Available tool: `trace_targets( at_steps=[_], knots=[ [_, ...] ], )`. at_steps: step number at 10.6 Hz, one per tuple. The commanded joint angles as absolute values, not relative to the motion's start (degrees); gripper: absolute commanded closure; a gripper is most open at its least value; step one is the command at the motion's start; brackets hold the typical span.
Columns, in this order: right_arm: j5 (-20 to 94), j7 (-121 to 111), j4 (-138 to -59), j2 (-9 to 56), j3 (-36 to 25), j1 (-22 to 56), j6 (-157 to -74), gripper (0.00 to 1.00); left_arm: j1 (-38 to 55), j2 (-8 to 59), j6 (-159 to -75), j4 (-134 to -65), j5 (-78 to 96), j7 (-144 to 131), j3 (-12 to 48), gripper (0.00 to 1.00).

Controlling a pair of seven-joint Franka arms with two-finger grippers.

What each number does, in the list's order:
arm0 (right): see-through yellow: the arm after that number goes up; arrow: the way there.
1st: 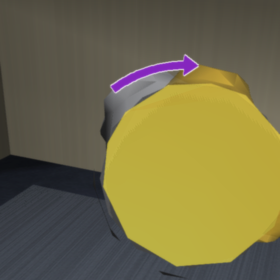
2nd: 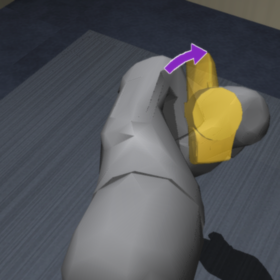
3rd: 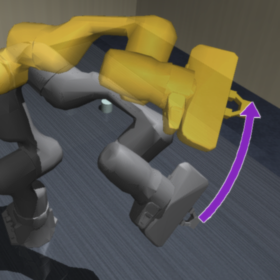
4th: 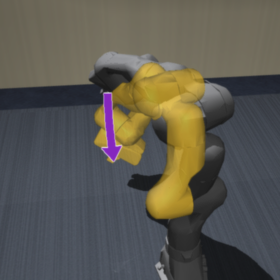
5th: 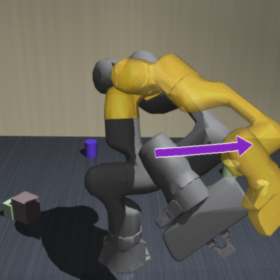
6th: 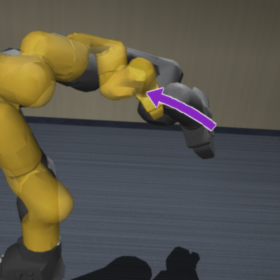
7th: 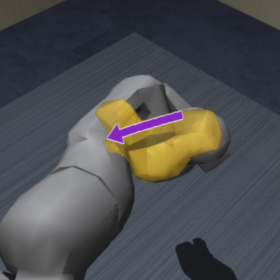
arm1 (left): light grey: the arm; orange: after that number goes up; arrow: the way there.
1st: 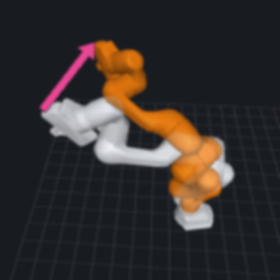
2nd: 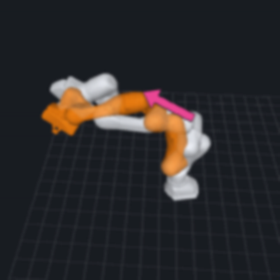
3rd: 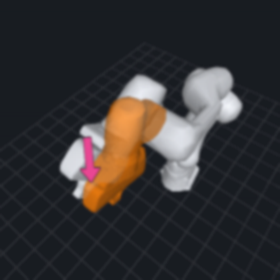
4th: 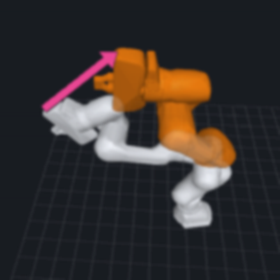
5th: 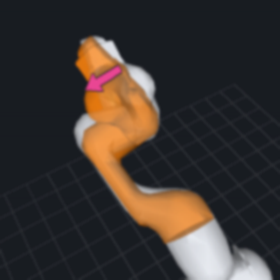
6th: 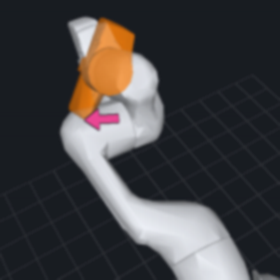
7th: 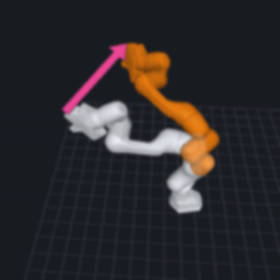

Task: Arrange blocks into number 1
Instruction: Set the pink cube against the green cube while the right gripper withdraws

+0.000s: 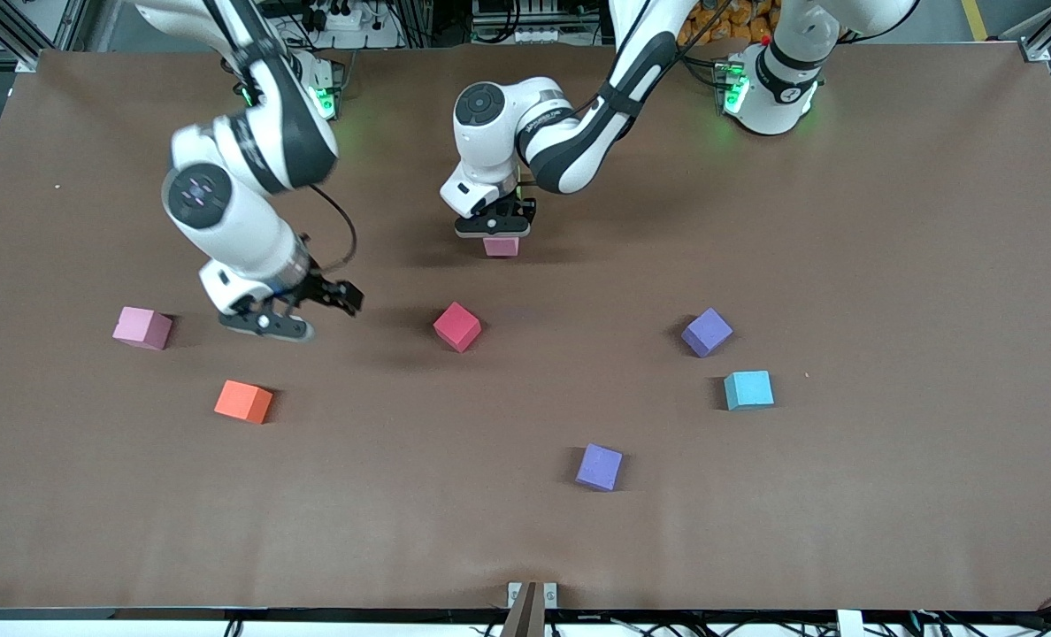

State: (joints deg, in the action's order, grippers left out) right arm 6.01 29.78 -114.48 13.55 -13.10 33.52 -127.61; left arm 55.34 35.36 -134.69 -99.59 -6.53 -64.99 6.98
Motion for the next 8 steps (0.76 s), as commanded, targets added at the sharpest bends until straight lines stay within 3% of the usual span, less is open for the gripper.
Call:
trace_targets(
  at_steps=[1, 8],
  knots=[
    [13.22, 34.70, -111.89, 20.28, -12.75, 35.84, -132.60, 0.00, 54.93, 35.51, -135.53, -100.19, -7.91, -64.42, 8.25, 1.00],
    [25.57, 37.88, -111.36, 26.27, -12.66, 41.48, -137.63, 0.00, 54.49, 35.42, -135.62, -102.57, -7.91, -64.34, 10.37, 1.00]
  ],
)
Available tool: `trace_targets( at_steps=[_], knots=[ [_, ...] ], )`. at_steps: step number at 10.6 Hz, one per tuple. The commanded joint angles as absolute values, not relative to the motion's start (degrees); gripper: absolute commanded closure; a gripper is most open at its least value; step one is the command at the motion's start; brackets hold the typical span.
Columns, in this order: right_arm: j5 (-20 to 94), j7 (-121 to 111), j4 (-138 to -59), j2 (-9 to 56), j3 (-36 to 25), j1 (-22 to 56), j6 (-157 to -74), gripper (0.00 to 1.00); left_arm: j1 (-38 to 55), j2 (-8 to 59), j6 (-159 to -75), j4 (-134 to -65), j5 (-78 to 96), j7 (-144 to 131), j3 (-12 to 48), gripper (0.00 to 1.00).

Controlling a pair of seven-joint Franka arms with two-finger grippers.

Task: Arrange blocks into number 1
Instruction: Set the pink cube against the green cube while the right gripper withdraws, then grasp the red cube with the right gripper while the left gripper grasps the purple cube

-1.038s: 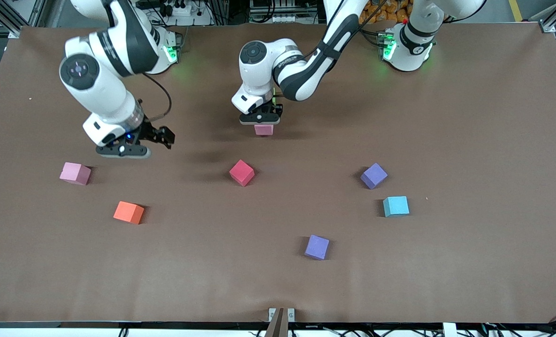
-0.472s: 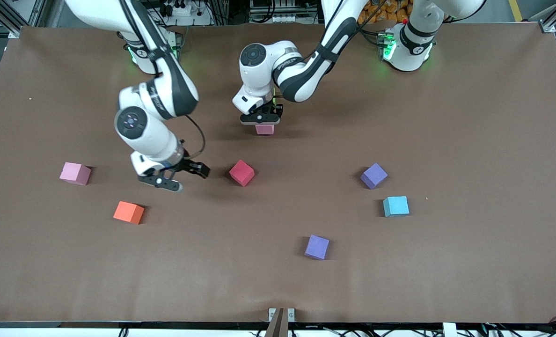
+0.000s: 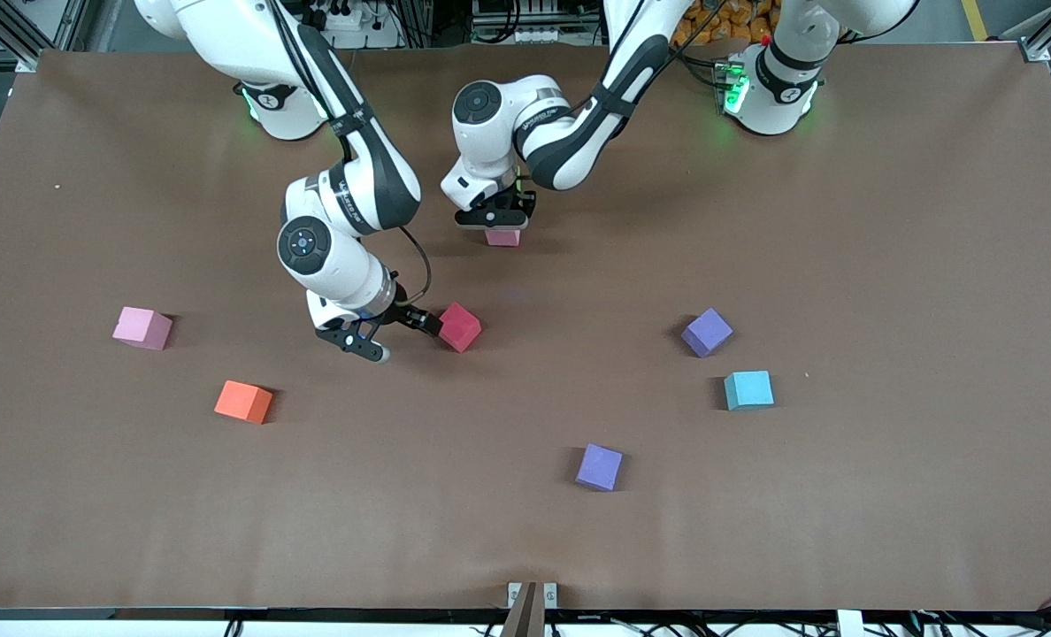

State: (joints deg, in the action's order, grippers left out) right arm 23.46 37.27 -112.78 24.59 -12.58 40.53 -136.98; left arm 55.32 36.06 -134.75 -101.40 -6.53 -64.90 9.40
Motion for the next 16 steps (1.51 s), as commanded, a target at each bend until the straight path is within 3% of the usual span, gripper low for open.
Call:
trace_targets(
  at_steps=[1, 7, 10, 11, 12, 16],
  knots=[
    [25.66, 37.88, -111.36, 26.45, -12.66, 41.57, -137.64, 0.00, 54.49, 35.42, -135.62, -102.57, -7.74, -64.34, 10.89, 1.00],
    [25.75, 35.07, -111.36, 25.84, -12.92, 35.96, -136.24, 0.00, 54.32, 35.51, -135.62, -102.57, -5.80, -64.42, 11.86, 1.00],
    [24.87, 30.18, -109.95, 24.79, -13.88, 31.83, -129.48, 0.00, 54.32, 35.60, -135.62, -102.48, -5.28, -64.42, 12.30, 1.00],
    [24.87, 27.97, -109.95, 24.79, -14.15, 30.69, -129.11, 0.00, 54.23, 35.60, -135.62, -102.48, -4.93, -64.42, 12.22, 0.25],
    [24.79, 26.82, -109.95, 24.87, -14.15, 30.06, -129.02, 0.00, 54.32, 35.77, -135.62, -102.48, -4.92, -64.34, 12.22, 0.00],
    [24.87, 26.01, -109.95, 24.96, -14.06, 29.71, -128.94, 0.00, 53.88, 32.63, -133.95, -102.22, -4.92, -65.30, 11.43, 0.00]
  ],
)
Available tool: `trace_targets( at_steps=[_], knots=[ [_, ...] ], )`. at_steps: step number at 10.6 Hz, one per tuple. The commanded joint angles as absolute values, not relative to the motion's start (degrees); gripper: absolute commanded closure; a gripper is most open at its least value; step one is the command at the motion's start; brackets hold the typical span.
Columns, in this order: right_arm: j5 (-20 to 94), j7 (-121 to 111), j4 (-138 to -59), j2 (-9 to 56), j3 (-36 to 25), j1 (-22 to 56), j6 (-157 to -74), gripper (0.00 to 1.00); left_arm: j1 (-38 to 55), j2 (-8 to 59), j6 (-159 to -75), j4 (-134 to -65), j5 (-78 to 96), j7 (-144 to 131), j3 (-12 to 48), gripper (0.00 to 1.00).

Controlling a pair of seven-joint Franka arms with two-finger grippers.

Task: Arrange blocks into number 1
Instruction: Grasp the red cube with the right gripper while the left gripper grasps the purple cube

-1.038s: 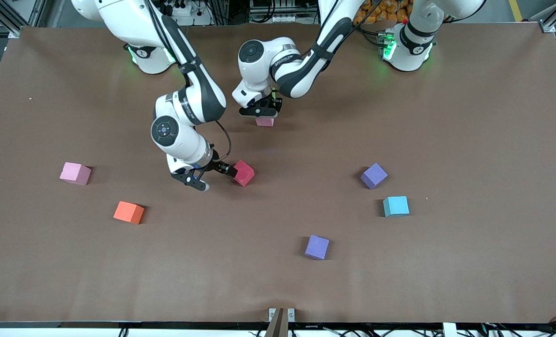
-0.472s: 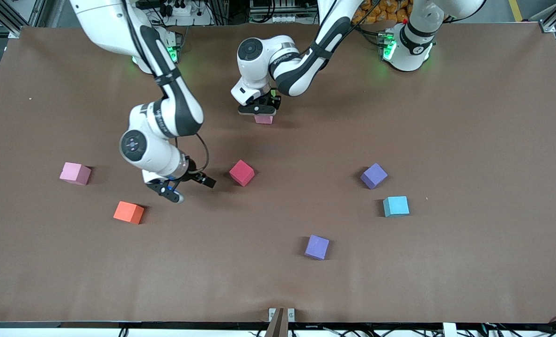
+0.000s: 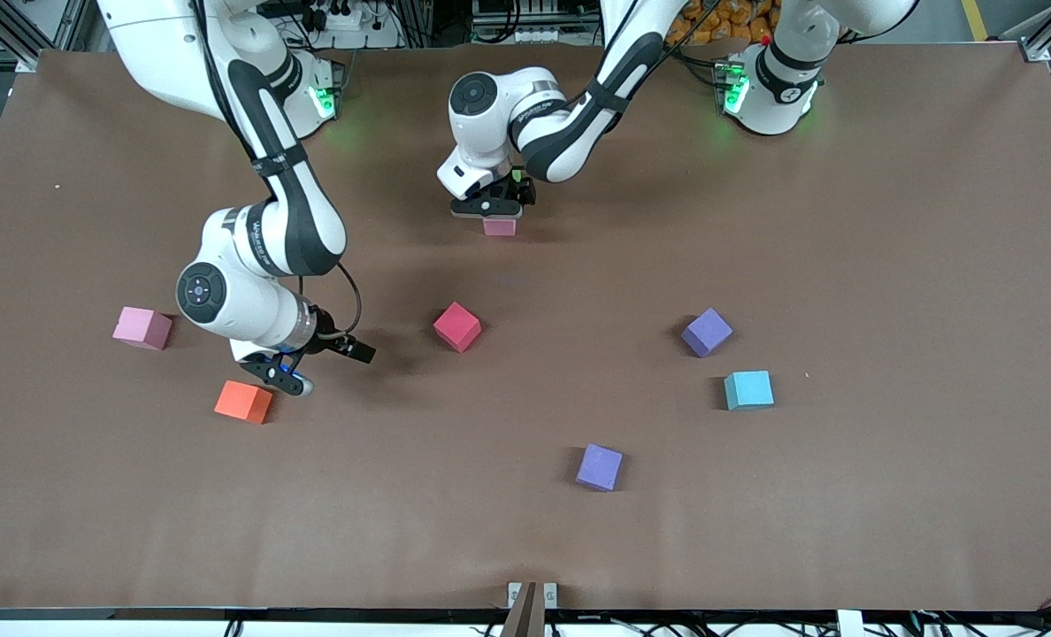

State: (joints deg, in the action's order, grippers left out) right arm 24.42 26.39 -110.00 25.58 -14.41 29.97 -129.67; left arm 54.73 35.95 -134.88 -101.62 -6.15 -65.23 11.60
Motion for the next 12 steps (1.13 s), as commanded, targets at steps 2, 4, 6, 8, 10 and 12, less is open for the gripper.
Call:
trace_targets(
  at_steps=[2, 4, 6, 8, 10, 12],
  knots=[
    [24.96, 26.19, -109.86, 24.96, -13.97, 29.97, -128.85, 0.00, 47.59, 28.06, -130.71, -101.52, -5.36, -64.87, 10.11, 0.00],
    [24.96, 26.37, -109.86, 24.96, -13.89, 30.41, -128.93, 0.00, 39.59, 24.80, -127.72, -101.25, -5.62, -61.72, 10.11, 0.00],
    [25.14, 28.90, -109.78, 25.05, -13.71, 32.42, -129.37, 0.00, 32.47, 24.78, -124.12, -99.76, -5.54, -62.05, 10.11, 0.00],
    [25.05, 35.91, -108.81, 25.22, -13.71, 36.45, -129.37, 0.00, 23.77, 24.79, -123.84, -100.02, -5.62, -64.15, 10.19, 0.00],
    [24.87, 41.89, -107.67, 26.10, -13.80, 40.68, -129.90, 0.00, 17.78, 25.48, -124.36, -101.95, -5.80, -64.25, 10.11, 0.00],
    [24.61, 44.73, -106.79, 26.89, -13.97, 43.58, -129.90, 0.00, 11.89, 25.32, -125.41, -103.26, -5.80, -64.51, 10.28, 0.00]
  ],
)
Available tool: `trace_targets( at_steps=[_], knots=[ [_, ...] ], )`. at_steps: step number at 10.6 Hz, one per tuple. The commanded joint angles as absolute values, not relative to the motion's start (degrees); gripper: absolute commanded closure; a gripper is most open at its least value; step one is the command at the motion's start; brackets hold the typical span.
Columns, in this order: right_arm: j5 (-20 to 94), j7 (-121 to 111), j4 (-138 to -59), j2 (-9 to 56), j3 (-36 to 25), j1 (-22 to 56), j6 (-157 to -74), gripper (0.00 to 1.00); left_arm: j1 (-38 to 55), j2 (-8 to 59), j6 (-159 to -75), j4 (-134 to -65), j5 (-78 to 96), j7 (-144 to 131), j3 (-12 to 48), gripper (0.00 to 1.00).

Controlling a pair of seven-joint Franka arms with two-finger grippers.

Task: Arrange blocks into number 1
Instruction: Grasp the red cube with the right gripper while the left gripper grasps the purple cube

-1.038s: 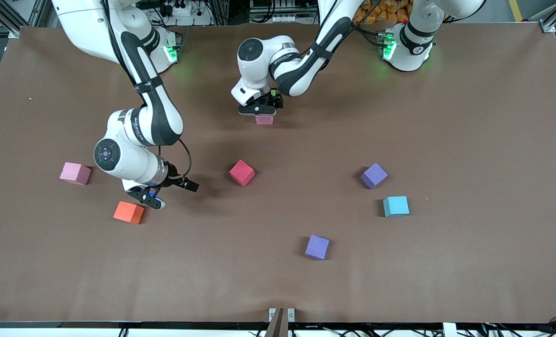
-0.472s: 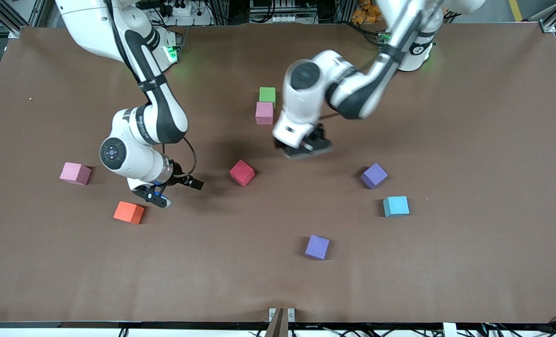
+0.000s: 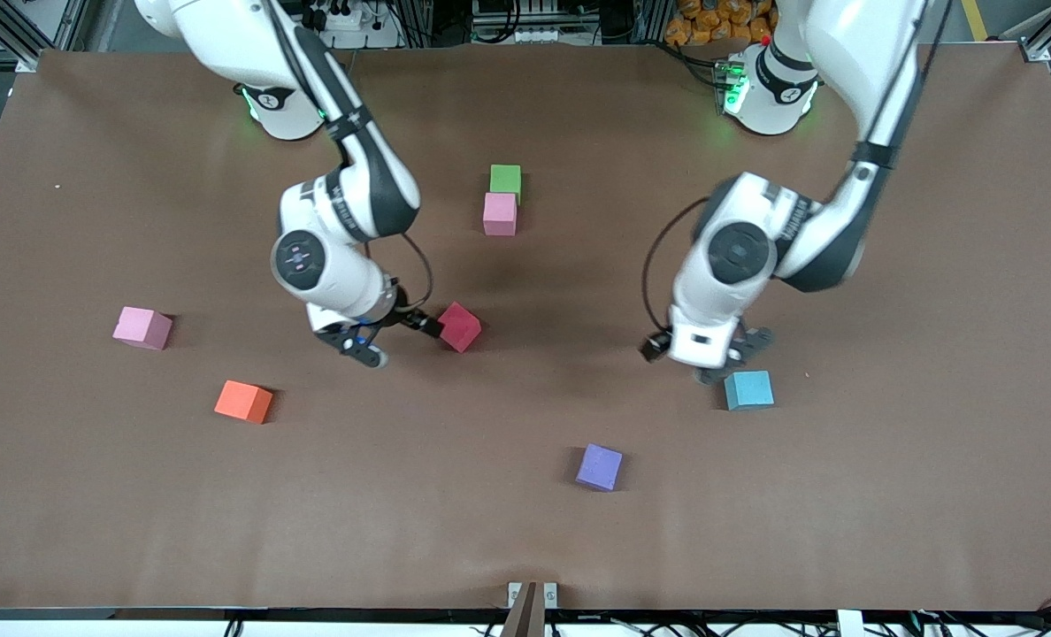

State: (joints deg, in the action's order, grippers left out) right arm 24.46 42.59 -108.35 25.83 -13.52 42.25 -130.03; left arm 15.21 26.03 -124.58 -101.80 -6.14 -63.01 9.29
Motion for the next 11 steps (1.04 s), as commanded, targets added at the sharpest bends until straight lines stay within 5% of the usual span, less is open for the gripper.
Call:
trace_targets(
  at_steps=[1, 4, 11],
  knots=[
    [23.39, 46.30, -106.70, 27.85, -14.06, 44.72, -129.90, 0.00, 10.04, 24.44, -127.16, -105.97, -5.80, -64.51, 10.28, 0.00],
    [20.57, 52.46, -102.14, 31.89, -13.71, 45.61, -129.82, 0.00, 8.27, 19.70, -142.52, -120.28, -5.71, -65.82, 10.37, 0.00],
    [21.36, 53.70, -98.70, 36.56, -13.71, 45.88, -130.86, 0.00, 10.46, 23.03, -143.26, -122.08, -5.71, -71.46, 11.51, 0.00]
  ],
)
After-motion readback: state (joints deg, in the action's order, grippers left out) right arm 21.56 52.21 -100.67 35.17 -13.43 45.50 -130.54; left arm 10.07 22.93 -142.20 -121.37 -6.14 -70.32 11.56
